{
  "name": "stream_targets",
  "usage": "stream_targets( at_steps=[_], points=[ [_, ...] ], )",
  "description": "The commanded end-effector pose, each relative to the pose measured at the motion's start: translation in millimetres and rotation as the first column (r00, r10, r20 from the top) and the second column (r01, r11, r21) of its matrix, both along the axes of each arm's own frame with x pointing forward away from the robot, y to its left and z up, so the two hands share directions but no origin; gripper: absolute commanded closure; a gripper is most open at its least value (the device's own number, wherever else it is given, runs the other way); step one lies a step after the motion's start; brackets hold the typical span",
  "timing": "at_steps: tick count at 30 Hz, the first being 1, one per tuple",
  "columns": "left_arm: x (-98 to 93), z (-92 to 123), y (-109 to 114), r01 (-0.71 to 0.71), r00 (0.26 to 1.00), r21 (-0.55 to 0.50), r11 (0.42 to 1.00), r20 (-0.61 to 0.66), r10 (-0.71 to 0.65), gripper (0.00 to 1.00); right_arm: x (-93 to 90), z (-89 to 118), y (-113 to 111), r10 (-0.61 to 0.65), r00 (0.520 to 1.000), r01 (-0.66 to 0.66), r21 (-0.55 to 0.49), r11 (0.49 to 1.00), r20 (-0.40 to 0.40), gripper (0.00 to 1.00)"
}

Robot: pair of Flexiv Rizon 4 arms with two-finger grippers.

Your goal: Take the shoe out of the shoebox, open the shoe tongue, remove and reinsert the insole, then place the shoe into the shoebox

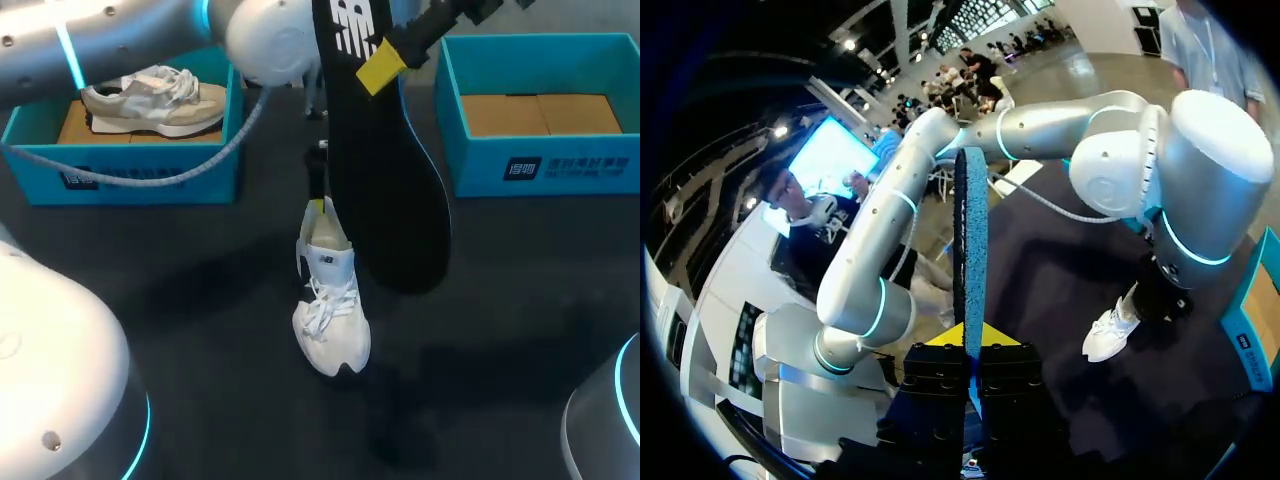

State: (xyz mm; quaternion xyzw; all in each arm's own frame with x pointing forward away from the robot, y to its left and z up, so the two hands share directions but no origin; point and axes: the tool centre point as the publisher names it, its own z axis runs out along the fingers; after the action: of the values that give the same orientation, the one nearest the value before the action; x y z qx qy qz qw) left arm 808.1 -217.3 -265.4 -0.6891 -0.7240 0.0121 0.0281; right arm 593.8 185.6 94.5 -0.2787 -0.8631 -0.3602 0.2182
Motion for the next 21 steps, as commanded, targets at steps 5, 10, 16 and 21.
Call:
stream_targets(
  at_steps=[5,10,16,21],
  points=[
    [-3.0,-0.4,9.1,-0.005,1.000,-0.146,0.989,0.013,0.007,0.00,1.1,0.2,1.5,0.000,1.000,0.000,-0.003,1.000,-0.002,1.00],
    [-3.0,-0.4,9.1,-0.005,1.000,-0.146,0.989,0.013,0.007,0.00,1.1,0.2,1.5,0.000,1.000,0.000,-0.003,1.000,-0.002,1.00],
    [-3.0,-0.4,9.1,-0.005,1.000,-0.146,0.989,0.013,0.007,0.00,1.1,0.2,1.5,0.000,1.000,0.000,-0.003,1.000,-0.002,1.00],
    [0.7,6.2,-1.1,-0.040,0.999,-0.241,0.970,-0.016,0.037,0.00,6.5,2.3,-2.9,-0.009,1.000,0.009,0.023,1.000,-0.005,1.00]
  ],
)
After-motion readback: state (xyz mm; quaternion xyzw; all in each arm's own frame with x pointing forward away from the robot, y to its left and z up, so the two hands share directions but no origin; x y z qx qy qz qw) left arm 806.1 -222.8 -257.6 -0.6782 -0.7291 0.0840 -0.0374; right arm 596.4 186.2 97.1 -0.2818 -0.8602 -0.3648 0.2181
